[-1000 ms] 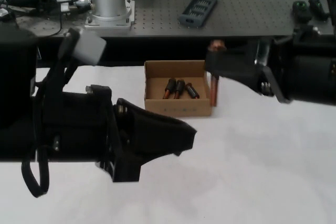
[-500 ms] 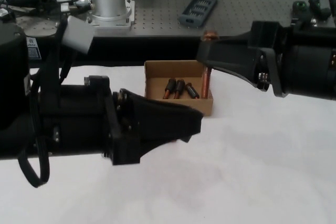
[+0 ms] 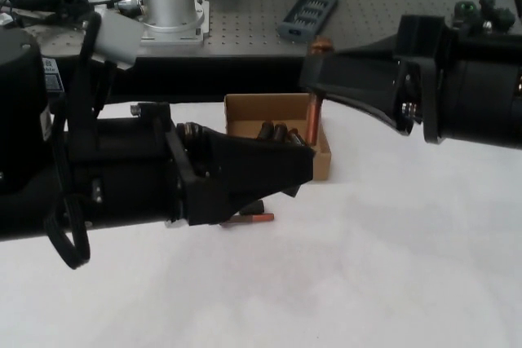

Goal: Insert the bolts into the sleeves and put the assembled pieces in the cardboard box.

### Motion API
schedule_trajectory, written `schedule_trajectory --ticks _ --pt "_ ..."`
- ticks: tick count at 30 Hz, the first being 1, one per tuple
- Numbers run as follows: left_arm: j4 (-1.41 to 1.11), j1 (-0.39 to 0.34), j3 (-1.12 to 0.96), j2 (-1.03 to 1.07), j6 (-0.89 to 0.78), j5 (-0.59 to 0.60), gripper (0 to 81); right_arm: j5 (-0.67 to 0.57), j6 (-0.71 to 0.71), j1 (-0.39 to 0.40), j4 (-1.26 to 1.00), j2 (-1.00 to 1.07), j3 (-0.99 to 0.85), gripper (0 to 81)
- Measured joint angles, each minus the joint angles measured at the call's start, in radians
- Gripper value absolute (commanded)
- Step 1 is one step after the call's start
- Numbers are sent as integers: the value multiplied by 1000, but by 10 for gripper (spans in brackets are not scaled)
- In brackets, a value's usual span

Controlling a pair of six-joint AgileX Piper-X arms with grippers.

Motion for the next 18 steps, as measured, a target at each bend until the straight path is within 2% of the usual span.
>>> schedule_trajectory --ticks 18 --pt "-55 0 0 9 -20 0 6 -8 21 0 -32 0 0 27"
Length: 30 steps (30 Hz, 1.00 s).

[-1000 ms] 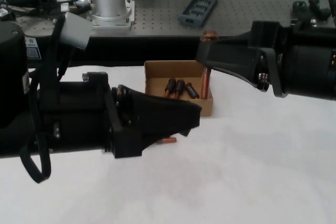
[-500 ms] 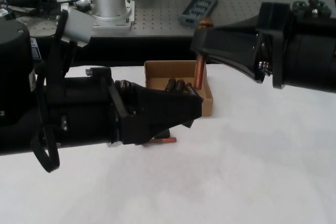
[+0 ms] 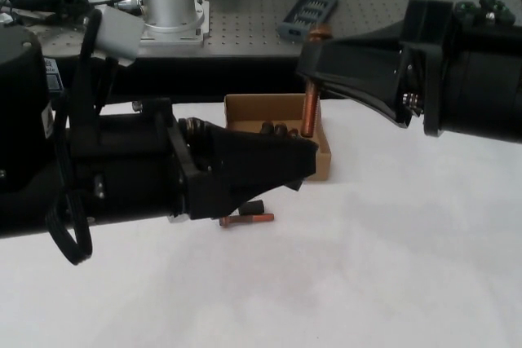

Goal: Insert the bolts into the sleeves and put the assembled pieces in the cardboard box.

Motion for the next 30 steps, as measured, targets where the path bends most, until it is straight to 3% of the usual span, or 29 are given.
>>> schedule_trajectory --ticks 25,30 --pt "-50 -2 2 0 -20 -129 6 35 -10 0 11 0 0 27" --pt "-63 -2 2 0 -20 -145 6 45 -54 42 26 0 0 27"
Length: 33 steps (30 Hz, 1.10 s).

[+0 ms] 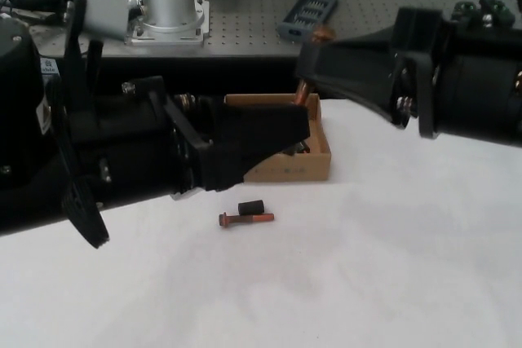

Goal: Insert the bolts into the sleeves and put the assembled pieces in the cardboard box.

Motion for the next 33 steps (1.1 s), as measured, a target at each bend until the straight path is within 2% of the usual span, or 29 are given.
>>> schedule_trajectory --ticks 5,14,17,19,20,33 --pt "-3 0 0 0 -3 -6 6 22 -74 26 24 0 0 27" --pt "21 0 9 0 -3 2 6 7 -139 26 91 0 -5 11" --pt "21 0 11 0 -3 6 6 -1 -162 26 93 0 -7 187" --pt "21 0 12 0 -3 7 6 -9 -179 26 96 0 -7 365" --pt "21 0 12 2 -3 3 6 -14 -184 26 96 0 -7 420" --pt "-39 3 9 2 35 -36 6 -46 -224 31 214 -24 -7 403"
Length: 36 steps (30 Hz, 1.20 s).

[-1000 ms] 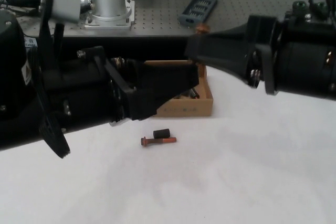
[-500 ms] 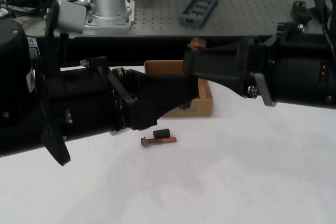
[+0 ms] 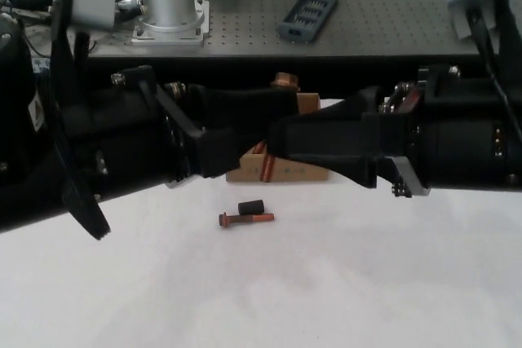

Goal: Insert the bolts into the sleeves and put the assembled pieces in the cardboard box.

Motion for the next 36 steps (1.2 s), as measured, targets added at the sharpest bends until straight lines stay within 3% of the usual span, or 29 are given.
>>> schedule_trajectory --ticks 6,16,21,26,36 --pt "0 16 -7 11 92 -19 6 4 -111 -54 144 -76 0 403" --pt "33 170 -187 314 116 -52 6 125 -412 -208 558 -214 0 398" --pt "232 227 -531 653 249 -61 6 180 -556 -274 656 -224 0 263" --pt "428 228 -782 883 344 -62 6 204 -587 -296 660 -224 0 9" --pt "546 230 -1085 1168 370 -118 6 209 -590 -297 656 -224 0 27"
